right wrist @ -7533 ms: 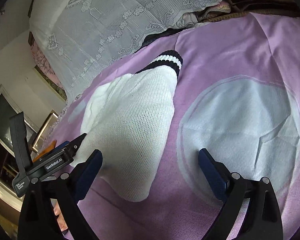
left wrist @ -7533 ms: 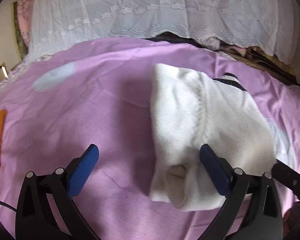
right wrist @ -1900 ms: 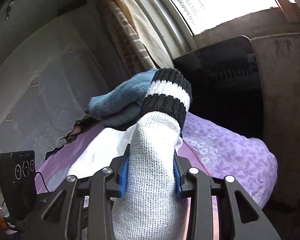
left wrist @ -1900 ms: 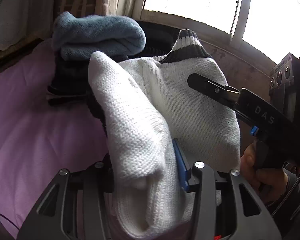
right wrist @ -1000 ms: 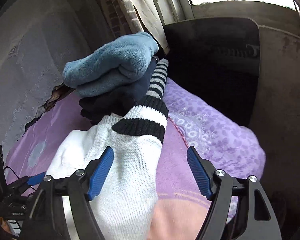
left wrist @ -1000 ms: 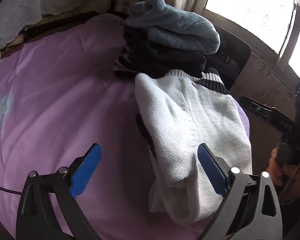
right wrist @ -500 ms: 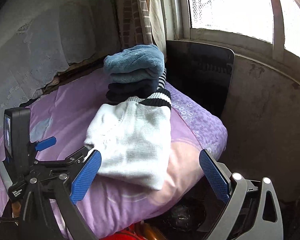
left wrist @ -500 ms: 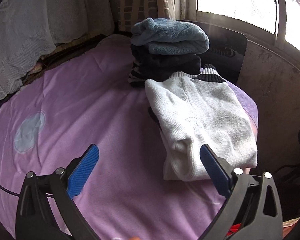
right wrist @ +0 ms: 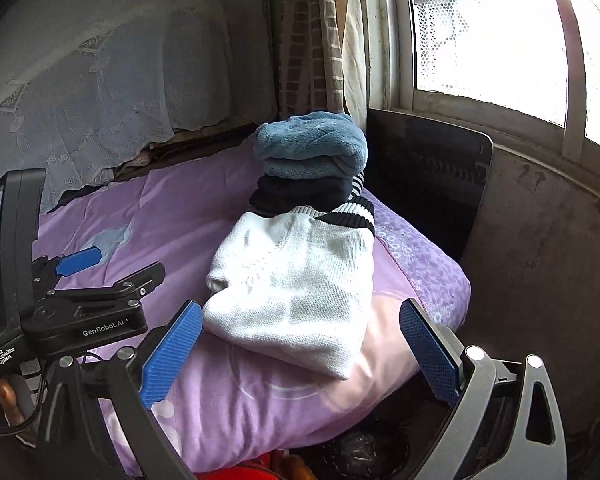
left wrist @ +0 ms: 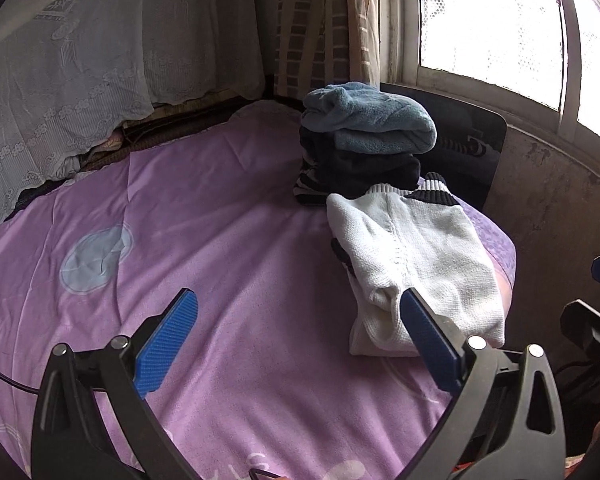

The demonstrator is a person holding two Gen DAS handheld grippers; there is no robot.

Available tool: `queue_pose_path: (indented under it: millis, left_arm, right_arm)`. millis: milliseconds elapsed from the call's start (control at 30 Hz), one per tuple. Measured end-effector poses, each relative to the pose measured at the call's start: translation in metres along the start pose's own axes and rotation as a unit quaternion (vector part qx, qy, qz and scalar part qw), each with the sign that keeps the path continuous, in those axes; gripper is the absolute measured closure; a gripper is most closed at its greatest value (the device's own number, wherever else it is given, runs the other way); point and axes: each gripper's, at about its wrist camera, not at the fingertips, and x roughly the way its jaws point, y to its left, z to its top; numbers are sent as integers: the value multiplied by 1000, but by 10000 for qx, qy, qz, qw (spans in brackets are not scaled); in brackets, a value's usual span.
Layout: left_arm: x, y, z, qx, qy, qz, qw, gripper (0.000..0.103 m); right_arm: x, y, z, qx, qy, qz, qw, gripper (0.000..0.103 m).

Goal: Fold small clothes

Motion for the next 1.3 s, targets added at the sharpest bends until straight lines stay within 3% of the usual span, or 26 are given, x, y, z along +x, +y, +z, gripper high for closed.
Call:
queue_pose_path:
  millis: [200, 400, 767, 1300]
  left_arm:
    - [18, -20, -10, 452, 278, 327, 9981, 5]
    - [19, -24, -13, 472, 320, 144, 9983, 5]
    - [11, -33, -15, 622, 110, 273, 9976, 5]
    - [6, -40, -17, 692, -44, 95, 9975, 5]
  right_arm:
    - [16, -18, -8, 413, 361, 77, 9985, 4]
    - [30, -22, -15, 525, 649, 220, 9963, 4]
    - [34, -12, -17, 214, 665, 253, 9972, 4]
    - [33, -8, -17, 149, 679, 282, 9972, 4]
